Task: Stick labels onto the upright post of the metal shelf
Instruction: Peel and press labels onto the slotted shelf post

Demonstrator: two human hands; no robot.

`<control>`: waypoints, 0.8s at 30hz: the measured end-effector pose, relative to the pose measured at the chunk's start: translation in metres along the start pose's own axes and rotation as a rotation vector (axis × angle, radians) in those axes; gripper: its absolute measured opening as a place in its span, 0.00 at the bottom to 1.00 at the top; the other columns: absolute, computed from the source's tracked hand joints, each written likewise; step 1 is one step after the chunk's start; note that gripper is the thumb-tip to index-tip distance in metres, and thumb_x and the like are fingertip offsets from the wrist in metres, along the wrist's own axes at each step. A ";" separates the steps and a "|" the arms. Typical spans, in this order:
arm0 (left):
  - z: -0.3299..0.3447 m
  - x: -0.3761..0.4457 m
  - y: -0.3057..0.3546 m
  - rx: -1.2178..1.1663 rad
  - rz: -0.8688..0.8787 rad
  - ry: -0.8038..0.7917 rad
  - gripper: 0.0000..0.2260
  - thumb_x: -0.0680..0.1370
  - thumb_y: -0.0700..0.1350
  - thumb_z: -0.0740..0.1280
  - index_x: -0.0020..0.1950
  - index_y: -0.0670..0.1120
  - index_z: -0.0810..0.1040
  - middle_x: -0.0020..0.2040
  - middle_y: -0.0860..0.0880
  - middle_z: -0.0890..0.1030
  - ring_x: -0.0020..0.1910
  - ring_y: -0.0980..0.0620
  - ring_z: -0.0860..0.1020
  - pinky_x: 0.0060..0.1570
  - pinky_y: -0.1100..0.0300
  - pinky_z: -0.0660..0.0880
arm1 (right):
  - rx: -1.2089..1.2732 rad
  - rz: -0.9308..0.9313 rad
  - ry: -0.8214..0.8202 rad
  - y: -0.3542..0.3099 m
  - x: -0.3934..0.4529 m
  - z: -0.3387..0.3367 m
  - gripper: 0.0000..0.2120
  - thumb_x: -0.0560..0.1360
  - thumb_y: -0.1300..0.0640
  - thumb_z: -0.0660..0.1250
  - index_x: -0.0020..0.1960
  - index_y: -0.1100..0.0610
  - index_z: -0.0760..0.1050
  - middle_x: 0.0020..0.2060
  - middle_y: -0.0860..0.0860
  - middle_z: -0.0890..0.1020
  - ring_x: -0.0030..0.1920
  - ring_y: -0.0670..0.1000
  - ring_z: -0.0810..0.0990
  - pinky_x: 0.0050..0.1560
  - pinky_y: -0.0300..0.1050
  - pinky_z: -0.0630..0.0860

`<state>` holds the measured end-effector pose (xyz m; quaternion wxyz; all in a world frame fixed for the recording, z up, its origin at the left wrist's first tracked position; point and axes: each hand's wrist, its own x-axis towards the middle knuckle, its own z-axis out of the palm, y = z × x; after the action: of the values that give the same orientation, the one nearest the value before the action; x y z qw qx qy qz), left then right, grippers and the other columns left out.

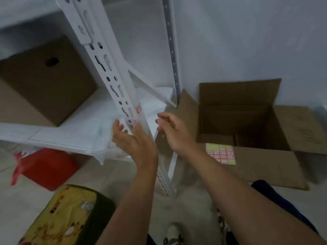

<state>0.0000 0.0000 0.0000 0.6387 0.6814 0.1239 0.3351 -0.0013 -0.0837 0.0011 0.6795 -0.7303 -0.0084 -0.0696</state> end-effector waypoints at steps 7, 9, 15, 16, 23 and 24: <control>0.019 0.024 0.007 -0.126 0.195 -0.154 0.28 0.76 0.45 0.58 0.76 0.46 0.56 0.68 0.48 0.69 0.60 0.59 0.74 0.47 0.72 0.74 | 0.182 -0.009 -0.121 -0.008 0.041 0.021 0.12 0.81 0.52 0.58 0.54 0.54 0.80 0.49 0.50 0.84 0.50 0.48 0.82 0.53 0.44 0.80; 0.025 0.029 0.005 -0.096 0.231 -0.115 0.27 0.77 0.43 0.58 0.75 0.46 0.56 0.65 0.49 0.70 0.58 0.61 0.74 0.48 0.72 0.74 | 0.212 0.054 -0.213 -0.012 0.050 0.023 0.16 0.82 0.49 0.56 0.51 0.53 0.81 0.46 0.49 0.85 0.48 0.46 0.83 0.51 0.42 0.80; 0.025 0.041 -0.002 -0.002 0.306 -0.124 0.27 0.76 0.45 0.59 0.74 0.40 0.57 0.63 0.44 0.71 0.57 0.55 0.74 0.48 0.71 0.73 | 0.179 0.068 -0.280 -0.010 0.068 0.026 0.18 0.82 0.50 0.55 0.54 0.57 0.81 0.47 0.52 0.85 0.49 0.49 0.83 0.50 0.44 0.80; 0.025 0.041 -0.002 0.009 0.318 -0.132 0.28 0.75 0.47 0.59 0.73 0.39 0.57 0.63 0.42 0.71 0.57 0.53 0.74 0.48 0.71 0.73 | 0.196 0.069 -0.276 -0.009 0.067 0.026 0.18 0.82 0.51 0.55 0.54 0.61 0.80 0.48 0.55 0.84 0.50 0.52 0.82 0.51 0.46 0.79; 0.023 0.048 -0.007 0.090 0.348 -0.168 0.29 0.76 0.51 0.58 0.73 0.38 0.57 0.57 0.36 0.73 0.47 0.44 0.75 0.39 0.62 0.74 | 0.345 0.055 -0.357 -0.005 0.053 0.013 0.20 0.75 0.43 0.57 0.53 0.55 0.81 0.50 0.53 0.84 0.53 0.50 0.82 0.57 0.47 0.79; 0.022 0.049 -0.008 0.119 0.372 -0.173 0.29 0.77 0.52 0.57 0.73 0.37 0.57 0.57 0.35 0.73 0.48 0.44 0.75 0.40 0.63 0.74 | 0.341 0.067 -0.371 -0.005 0.052 0.012 0.20 0.75 0.42 0.56 0.53 0.52 0.81 0.50 0.51 0.85 0.53 0.49 0.83 0.57 0.47 0.78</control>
<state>0.0520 0.0133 0.0078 0.5328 0.7553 -0.0395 0.3795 0.0512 -0.0756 0.0110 0.7816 -0.6053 -0.1205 0.0906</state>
